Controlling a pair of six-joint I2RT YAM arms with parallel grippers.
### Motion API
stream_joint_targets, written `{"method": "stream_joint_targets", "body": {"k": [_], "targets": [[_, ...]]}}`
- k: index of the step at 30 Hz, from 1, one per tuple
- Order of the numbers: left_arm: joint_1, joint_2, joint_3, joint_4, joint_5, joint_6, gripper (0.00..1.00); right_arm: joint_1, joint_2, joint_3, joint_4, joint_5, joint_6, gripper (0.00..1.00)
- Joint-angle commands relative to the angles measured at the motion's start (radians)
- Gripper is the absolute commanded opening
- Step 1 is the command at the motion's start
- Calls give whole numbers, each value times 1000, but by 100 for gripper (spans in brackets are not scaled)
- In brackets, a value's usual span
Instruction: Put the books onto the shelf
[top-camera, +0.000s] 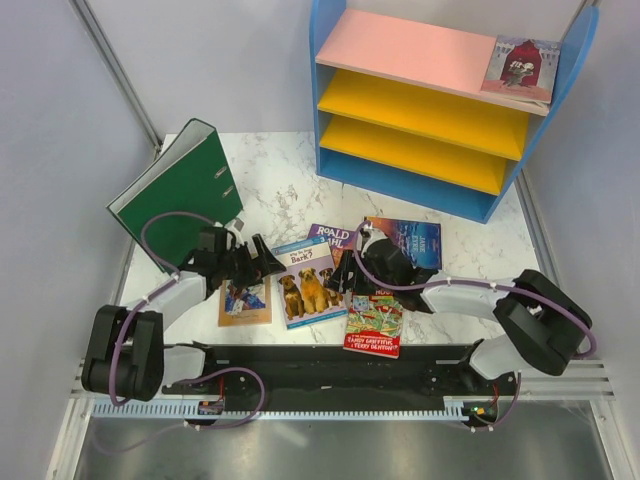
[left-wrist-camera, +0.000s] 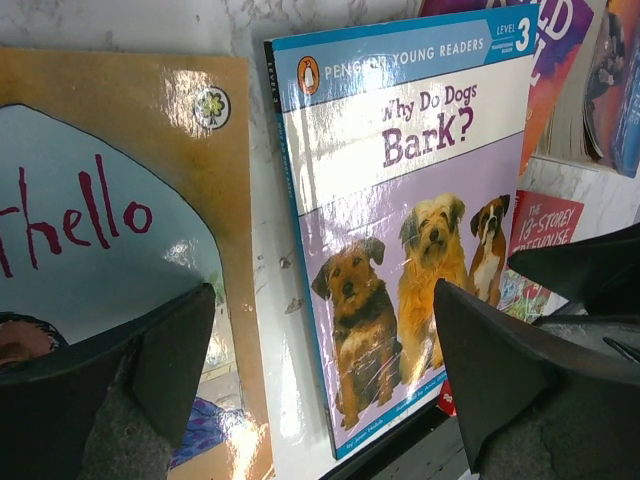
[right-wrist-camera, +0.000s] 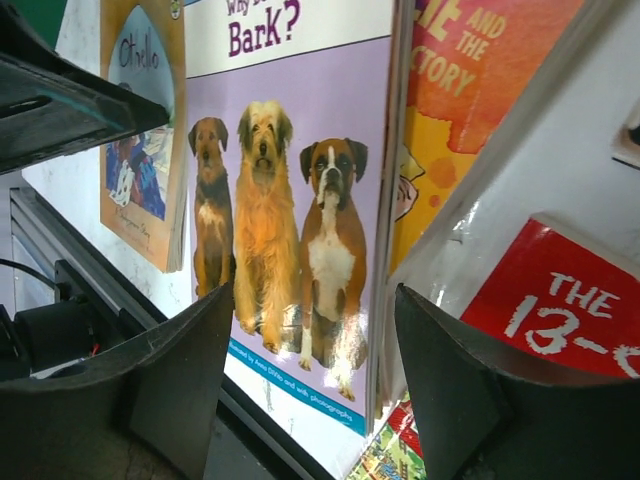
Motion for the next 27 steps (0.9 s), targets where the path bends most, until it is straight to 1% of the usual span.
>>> {"method": "stream_joint_targets", "body": {"k": [1, 5, 9, 10, 12, 13, 14, 17, 18, 20, 21, 22, 23, 24, 27], "targets": [[-28, 58, -4, 5, 2, -35, 98, 14, -50, 37, 44, 17, 3, 73], [-91, 123, 5, 13, -33, -44, 98, 18, -10, 40, 50, -6, 13, 73], [-154, 183, 34, 17, -53, -64, 98, 43, 64, 43, 78, -14, 29, 66], [-165, 204, 51, 13, -58, -67, 98, 46, 76, 46, 78, -14, 31, 61], [-182, 226, 68, 1, -73, -74, 97, 55, 111, 58, 75, -29, 37, 55], [-185, 233, 77, 2, -71, -76, 96, 58, 122, 61, 76, -34, 37, 47], [-188, 243, 80, 2, -71, -79, 94, 60, 143, 64, 76, -38, 43, 44], [-189, 223, 79, 19, -62, -88, 83, 64, 168, 66, 90, -54, 48, 41], [-189, 212, 73, 37, -55, -93, 75, 64, 171, 63, 93, -55, 48, 41], [-191, 171, 50, 65, -35, -108, 68, 66, 176, 63, 96, -60, 48, 41], [-191, 123, 40, 104, -29, -114, 61, 64, 176, 63, 96, -60, 46, 40], [-191, 99, 24, 119, -24, -119, 58, 66, 177, 63, 95, -60, 45, 40], [-192, 77, 16, 134, -15, -128, 57, 64, 179, 63, 98, -61, 46, 40], [-192, 30, 10, 161, -6, -128, 53, 66, 182, 64, 96, -61, 45, 40], [-194, -61, -13, 217, 25, -110, 47, 66, 190, 64, 102, -68, 40, 40]]}}
